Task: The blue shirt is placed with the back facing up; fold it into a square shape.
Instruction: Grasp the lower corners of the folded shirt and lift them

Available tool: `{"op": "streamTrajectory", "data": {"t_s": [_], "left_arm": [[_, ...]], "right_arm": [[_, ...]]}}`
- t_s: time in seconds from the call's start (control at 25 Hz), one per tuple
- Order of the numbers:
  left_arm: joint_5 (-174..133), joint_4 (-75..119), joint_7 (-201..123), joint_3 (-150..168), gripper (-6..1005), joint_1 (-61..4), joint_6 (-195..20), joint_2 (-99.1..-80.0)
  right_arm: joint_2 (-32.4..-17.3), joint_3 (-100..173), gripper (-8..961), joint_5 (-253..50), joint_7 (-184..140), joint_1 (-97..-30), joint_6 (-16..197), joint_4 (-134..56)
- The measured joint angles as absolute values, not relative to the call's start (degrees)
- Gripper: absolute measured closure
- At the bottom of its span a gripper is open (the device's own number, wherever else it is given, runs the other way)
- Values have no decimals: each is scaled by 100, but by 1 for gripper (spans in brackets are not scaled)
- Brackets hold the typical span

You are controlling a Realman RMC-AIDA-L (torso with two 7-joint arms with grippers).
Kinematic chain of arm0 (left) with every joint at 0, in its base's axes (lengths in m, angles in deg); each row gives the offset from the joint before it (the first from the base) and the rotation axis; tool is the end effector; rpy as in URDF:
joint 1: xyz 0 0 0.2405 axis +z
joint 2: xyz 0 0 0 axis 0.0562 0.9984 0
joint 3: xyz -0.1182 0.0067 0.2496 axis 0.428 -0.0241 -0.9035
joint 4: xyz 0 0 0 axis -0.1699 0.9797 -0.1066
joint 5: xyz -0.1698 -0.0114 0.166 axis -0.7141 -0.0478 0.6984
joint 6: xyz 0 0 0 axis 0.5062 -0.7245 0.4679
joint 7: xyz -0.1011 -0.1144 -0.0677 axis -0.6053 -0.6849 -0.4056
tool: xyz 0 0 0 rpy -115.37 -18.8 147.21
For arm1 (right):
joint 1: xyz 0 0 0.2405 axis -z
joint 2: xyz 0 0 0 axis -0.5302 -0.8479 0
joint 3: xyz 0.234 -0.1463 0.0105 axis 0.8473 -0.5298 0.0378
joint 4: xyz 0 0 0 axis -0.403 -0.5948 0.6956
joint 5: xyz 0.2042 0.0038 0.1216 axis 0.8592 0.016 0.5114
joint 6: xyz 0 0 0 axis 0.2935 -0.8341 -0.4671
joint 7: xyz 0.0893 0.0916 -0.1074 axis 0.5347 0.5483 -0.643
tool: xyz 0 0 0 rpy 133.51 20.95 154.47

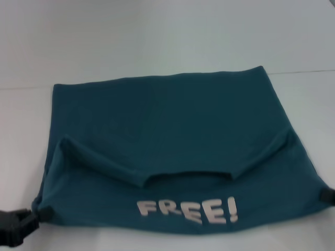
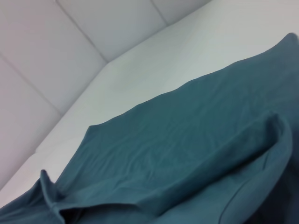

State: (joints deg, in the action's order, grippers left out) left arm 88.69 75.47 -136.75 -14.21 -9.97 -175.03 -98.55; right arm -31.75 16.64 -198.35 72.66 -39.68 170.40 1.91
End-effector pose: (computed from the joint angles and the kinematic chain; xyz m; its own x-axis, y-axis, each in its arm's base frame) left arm -0.3657 0.2791 0.0153 0.5082 0.6461 0.5695 0.8278 -0.5489 -0.1160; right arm 0.4175 0.2538 0.0321 0.3226 -0.6268 -0.7093 -0.9304 -0.3476 -0.1160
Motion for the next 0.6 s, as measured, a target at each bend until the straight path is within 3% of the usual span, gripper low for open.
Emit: {"op": "streamTrajectory", "data": {"t_s": [0.6], "left_arm": [[9552,7656,-13596,-1071,966,-847,-18995,-9831]], "right_arm": [[-3202,2734,900,-20347,6418,-3175,18428,167]]}}
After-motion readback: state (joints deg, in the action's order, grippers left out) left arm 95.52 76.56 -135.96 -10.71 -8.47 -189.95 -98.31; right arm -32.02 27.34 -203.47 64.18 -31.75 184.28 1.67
